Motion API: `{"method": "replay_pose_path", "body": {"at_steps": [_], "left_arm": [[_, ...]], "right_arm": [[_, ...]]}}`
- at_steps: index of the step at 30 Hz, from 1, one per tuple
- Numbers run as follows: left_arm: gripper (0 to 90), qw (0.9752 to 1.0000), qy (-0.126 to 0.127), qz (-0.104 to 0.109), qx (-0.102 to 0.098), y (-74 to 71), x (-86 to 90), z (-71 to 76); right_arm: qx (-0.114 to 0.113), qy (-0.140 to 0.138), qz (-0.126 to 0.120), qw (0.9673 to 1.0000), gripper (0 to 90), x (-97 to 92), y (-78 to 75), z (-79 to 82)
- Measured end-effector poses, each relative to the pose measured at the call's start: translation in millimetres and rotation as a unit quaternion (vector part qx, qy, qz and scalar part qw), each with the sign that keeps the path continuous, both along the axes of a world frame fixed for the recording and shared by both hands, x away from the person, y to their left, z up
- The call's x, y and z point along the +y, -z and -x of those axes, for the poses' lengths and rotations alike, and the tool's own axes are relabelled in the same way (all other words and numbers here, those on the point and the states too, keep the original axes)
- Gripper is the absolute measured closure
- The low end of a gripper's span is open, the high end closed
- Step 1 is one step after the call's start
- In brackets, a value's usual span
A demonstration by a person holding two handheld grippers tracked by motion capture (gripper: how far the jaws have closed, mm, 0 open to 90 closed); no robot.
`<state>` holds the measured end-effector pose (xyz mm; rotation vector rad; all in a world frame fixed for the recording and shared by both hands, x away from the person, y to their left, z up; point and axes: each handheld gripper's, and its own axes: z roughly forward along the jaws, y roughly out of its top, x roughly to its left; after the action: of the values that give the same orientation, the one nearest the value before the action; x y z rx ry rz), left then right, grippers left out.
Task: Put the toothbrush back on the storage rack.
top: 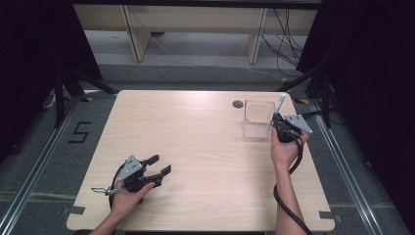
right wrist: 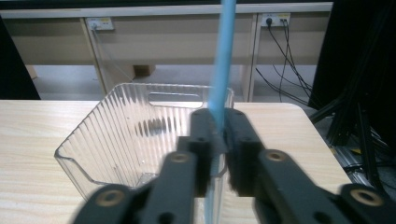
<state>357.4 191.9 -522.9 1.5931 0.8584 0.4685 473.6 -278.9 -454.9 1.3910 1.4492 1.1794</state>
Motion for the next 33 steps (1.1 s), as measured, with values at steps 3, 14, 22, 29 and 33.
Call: {"method": "replay_pose_path", "body": {"at_steps": [3,14,22,29,33], "left_arm": [[31.3,1.0,0.0,0.0,0.0,0.0,0.0,0.0],[31.3,1.0,0.0,-0.002,0.001,-0.2,0.1,0.1],[31.4,1.0,0.003,0.006,-0.006,0.8,-1.0,-0.8],[31.4,1.0,0.003,0.005,-0.005,0.8,-1.2,-0.9],[31.4,1.0,0.002,0.005,-0.006,0.8,-1.2,-0.8]], "right_arm": [[-0.005,-0.004,0.013,0.9999,83.4,-2.4,0.1,-0.9],[-0.004,-0.001,0.009,0.9999,82.3,-4.6,-3.3,3.2],[0.005,-0.003,0.012,0.9999,76.5,-4.7,-2.8,12.8],[0.02,-0.035,0.015,0.9991,70.3,0.8,0.6,22.9],[0.027,-0.036,0.022,0.9988,67.6,3.9,1.5,30.8]]}}
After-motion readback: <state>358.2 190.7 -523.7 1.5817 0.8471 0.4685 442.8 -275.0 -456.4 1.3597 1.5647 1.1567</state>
